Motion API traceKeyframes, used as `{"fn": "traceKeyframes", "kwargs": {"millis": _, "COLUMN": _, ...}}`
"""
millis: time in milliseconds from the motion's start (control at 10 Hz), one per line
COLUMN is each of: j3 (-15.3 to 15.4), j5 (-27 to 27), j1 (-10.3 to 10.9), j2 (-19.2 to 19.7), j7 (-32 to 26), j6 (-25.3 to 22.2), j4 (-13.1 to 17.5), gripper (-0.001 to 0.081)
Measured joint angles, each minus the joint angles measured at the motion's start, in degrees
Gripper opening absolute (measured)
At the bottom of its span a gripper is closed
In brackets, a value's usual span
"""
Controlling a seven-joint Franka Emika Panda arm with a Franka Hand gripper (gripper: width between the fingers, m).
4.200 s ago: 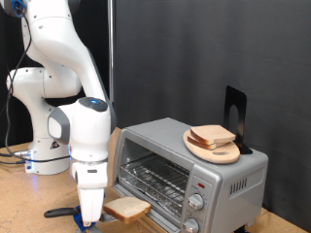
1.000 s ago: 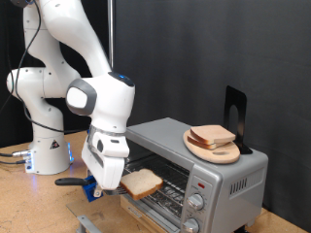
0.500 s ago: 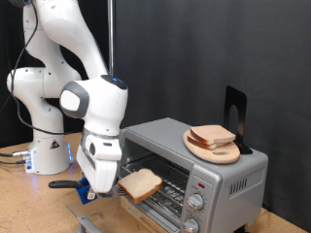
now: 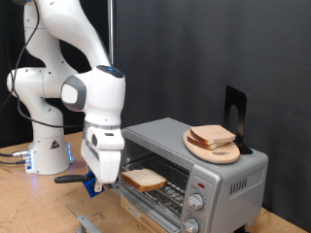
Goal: Make a piece of toast with the oven
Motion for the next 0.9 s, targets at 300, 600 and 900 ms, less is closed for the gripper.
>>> {"fn": "traceKeyframes", "kwargs": {"millis": 300, "j3": 2.2, "j5": -0.6, "j1": 1.2, "j2": -1.1, "j7": 4.3, "j6": -0.4, "j4": -1.1, "gripper": 0.0491}}
{"fn": "traceKeyframes", "kwargs": {"millis": 600, "j3": 4.9, "j5": -2.6, "j1": 2.7, "j2": -1.0, "j7": 11.6, "j6": -1.7, "j4": -1.4, "gripper": 0.0491}}
{"fn": "traceKeyframes", "kwargs": {"millis": 900, "j3": 6.1, "j5": -2.3, "j1": 3.1, "j2": -0.8, "j7": 12.7, "j6": -1.5, "j4": -1.7, "gripper": 0.0491}}
